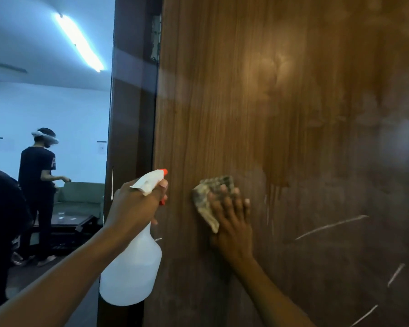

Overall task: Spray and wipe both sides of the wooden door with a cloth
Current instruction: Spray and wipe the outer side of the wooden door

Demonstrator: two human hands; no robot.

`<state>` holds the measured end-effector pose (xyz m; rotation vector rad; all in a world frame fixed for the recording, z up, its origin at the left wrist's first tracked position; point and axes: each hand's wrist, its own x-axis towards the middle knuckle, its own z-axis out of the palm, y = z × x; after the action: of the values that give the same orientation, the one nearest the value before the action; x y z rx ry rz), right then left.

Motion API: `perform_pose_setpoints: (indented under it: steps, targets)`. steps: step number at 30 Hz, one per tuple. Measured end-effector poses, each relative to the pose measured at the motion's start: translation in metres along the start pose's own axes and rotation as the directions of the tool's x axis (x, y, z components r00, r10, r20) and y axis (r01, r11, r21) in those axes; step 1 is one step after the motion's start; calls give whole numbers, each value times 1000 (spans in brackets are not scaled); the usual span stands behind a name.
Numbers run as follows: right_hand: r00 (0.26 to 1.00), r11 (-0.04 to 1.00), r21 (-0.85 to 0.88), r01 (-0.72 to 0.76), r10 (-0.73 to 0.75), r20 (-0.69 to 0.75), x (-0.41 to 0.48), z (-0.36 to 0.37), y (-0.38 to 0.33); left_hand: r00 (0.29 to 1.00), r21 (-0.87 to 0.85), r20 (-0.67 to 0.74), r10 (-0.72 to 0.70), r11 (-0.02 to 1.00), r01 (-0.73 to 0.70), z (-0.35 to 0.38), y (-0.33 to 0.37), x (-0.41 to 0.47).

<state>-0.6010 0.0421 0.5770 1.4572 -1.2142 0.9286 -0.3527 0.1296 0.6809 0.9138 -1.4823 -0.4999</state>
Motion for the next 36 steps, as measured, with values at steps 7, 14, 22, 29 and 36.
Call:
perform_pose_setpoints:
  steps: [7, 14, 22, 29, 36]
  targets:
    - [955, 951, 95, -294, 297, -22, 76, -25, 33, 987, -126, 74, -143, 981, 151, 41, 5, -9]
    - [982, 983, -54, -174, 177, 61, -30, -23, 106, 968, -234, 95, -231, 940, 247, 78, 0, -26]
    - [956, 953, 83, -292, 294, -17, 60, -30, 90, 973, -127, 228, -23, 990, 53, 104, 11, -30]
    - [995, 996, -19, -90, 91, 40, -41, -23, 137, 972, -339, 145, -186, 914, 225, 141, 17, -36]
    - [921, 916, 107, -386, 390, -19, 33, -43, 167, 966, -384, 218, -142, 897, 218, 173, 29, -40]
